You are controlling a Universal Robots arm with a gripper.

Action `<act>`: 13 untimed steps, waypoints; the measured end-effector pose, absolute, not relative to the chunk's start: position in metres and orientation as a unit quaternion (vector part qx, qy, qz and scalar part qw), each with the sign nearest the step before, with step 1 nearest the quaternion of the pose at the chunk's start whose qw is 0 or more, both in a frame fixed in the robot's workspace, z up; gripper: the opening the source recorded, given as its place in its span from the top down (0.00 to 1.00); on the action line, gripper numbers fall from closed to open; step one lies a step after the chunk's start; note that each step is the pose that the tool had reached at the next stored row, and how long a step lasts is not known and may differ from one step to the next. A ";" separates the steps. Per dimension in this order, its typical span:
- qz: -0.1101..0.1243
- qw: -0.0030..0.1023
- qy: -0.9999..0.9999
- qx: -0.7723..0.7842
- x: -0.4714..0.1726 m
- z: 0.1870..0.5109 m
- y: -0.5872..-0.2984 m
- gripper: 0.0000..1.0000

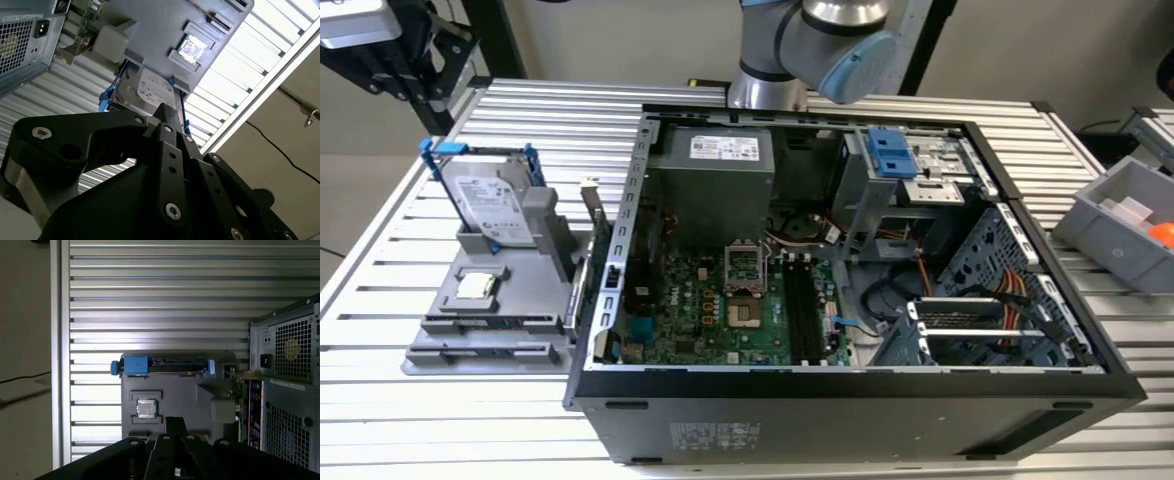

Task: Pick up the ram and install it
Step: 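Reach for the ram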

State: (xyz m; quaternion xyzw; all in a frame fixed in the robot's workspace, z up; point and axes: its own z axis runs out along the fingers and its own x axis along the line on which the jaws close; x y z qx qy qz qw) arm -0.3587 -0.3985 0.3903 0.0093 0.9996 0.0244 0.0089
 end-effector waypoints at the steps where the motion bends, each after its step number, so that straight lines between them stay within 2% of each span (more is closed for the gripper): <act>1: 0.024 0.009 1.000 0.009 -0.359 0.390 -0.398 1.00; 13: 0.024 0.009 1.000 0.009 -0.359 0.390 -0.398 1.00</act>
